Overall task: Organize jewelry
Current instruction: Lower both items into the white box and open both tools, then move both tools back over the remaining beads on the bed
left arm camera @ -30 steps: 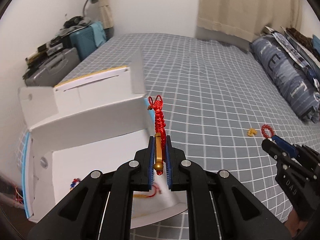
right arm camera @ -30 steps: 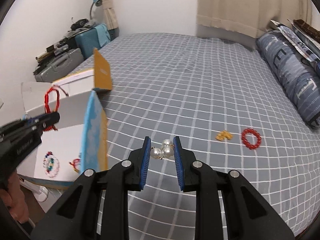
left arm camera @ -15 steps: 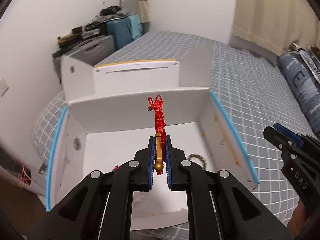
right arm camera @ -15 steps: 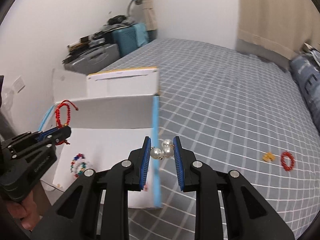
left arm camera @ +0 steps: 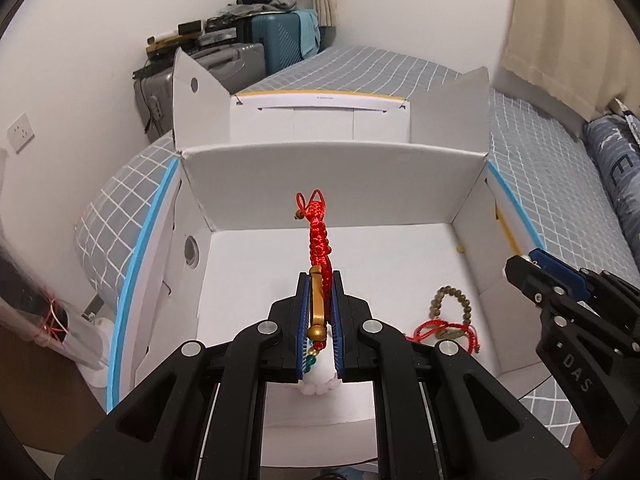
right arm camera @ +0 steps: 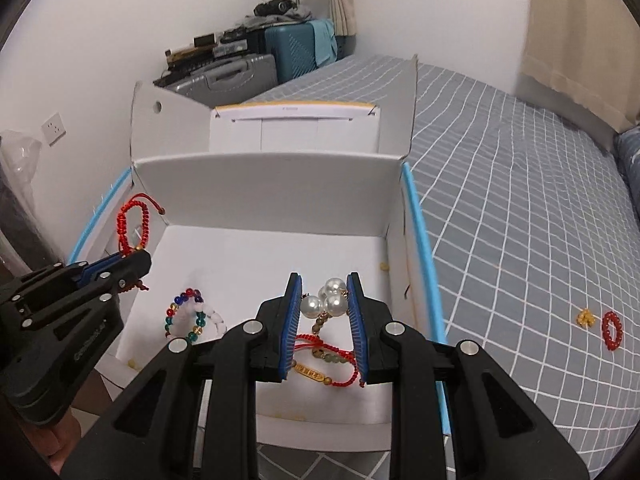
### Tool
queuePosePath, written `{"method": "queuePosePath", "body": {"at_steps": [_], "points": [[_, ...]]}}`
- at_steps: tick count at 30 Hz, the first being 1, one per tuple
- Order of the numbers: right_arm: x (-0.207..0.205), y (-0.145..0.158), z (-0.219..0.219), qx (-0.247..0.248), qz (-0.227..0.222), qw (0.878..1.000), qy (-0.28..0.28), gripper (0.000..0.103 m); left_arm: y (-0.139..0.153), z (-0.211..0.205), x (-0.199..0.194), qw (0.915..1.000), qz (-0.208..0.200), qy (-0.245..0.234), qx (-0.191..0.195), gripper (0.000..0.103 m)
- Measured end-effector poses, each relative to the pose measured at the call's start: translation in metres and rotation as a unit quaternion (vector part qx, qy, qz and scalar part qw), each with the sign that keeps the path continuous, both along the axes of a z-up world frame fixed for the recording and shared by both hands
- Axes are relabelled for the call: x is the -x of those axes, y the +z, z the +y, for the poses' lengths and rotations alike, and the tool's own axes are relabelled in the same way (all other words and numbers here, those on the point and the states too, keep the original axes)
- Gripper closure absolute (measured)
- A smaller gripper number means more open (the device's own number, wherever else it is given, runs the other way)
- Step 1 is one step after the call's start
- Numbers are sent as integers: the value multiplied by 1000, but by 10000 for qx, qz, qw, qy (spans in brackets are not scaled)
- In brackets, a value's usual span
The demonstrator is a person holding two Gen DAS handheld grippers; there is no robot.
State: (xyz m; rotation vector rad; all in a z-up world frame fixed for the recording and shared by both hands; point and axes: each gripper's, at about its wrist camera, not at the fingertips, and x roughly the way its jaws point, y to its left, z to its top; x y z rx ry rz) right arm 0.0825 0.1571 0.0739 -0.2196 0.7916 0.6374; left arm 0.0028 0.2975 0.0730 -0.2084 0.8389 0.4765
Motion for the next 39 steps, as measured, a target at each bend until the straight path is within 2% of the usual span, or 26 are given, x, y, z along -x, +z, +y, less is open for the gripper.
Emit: {"method": "queuePosePath", "body": {"at_steps": [10, 24, 26, 27, 29, 32, 35, 37, 39], "points": [[-8, -24, 11, 196, 155, 9997, -18, 81, -15, 11, -2, 9998, 133, 96, 79, 93], [-7, -31, 17, 342, 170, 9993, 7, 80, -16, 11, -3, 9996, 220, 187, -22, 91], [-7, -32, 17, 349, 164, 9993, 10, 80, -16, 12, -3, 9995, 229, 212, -34, 78], [-7, -32, 17, 350, 159, 9993, 5, 80, -16, 13, -2, 9995, 204, 239, -26, 61], [-6, -31, 18, 361, 143, 9992, 11, 77, -14, 14, -1, 9995, 158, 270, -62, 57], [-5, -29, 18, 330, 111, 9994, 21, 67, -12, 15, 1, 9994, 113, 311, -62, 43], [-3, -25, 16, 282, 58, 9996, 28, 52, -9, 16, 3, 9992, 54, 378, -113, 32], [-1, -20, 13, 276, -24, 9996, -18, 42, -6, 15, 4, 9991, -4, 402, -164, 20], [1, -12, 9, 258, -146, 9995, -89, 29, -4, 14, 4, 9989, -32, 425, -207, 16]]}}
